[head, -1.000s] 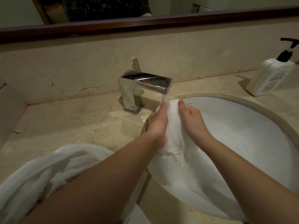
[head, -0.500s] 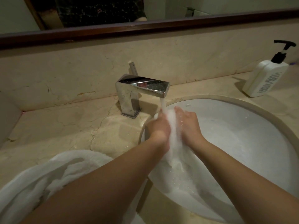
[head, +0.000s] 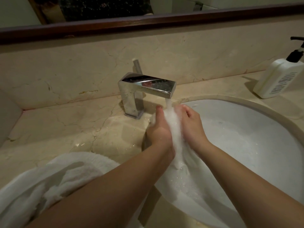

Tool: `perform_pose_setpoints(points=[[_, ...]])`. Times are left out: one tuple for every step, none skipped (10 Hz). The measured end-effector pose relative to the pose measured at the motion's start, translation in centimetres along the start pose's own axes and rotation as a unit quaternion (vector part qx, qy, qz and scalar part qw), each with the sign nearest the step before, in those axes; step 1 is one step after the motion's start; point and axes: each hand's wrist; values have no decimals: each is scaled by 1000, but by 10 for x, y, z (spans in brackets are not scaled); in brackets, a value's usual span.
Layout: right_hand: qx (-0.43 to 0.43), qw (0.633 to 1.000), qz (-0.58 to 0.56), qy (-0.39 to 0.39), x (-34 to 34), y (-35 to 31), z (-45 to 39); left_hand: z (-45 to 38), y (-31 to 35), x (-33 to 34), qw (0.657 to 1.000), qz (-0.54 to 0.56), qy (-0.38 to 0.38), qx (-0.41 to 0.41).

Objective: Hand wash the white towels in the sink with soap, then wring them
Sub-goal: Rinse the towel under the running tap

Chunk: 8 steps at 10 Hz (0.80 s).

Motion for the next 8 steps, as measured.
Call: perform_pose_setpoints(points=[[-14, 1000, -9, 0, 9, 1, 0, 7, 3, -1, 1000, 17, 17, -5], [-28, 1000, 10, -8, 11, 2, -3, 4, 3, -1, 999, 25, 3, 24], [-95, 978, 173, -62, 7, 3, -10, 3, 2, 0, 996, 47, -36, 61], [-88, 969, 222, -64, 6, 4, -10, 5, 1, -1, 997, 42, -36, 52], [9, 995, 102, -3, 2, 6, -14, 0, -3, 2, 997, -25, -47, 51], [31, 997, 76, 10, -3, 6, -20, 6, -5, 3, 997, -61, -48, 29], [46, 998, 48, -14, -10, -5, -32, 9, -4, 6, 995, -87, -56, -8], [61, 997, 14, -52, -14, -10, -34, 13, 4, 2, 995, -90, -47, 12]])
Point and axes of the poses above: each hand's wrist, its own z-axis away from the middle knuckle, its own x-axis out of the palm, y = z × x, and after that the axes turned 15 degrees about -x, right-handed
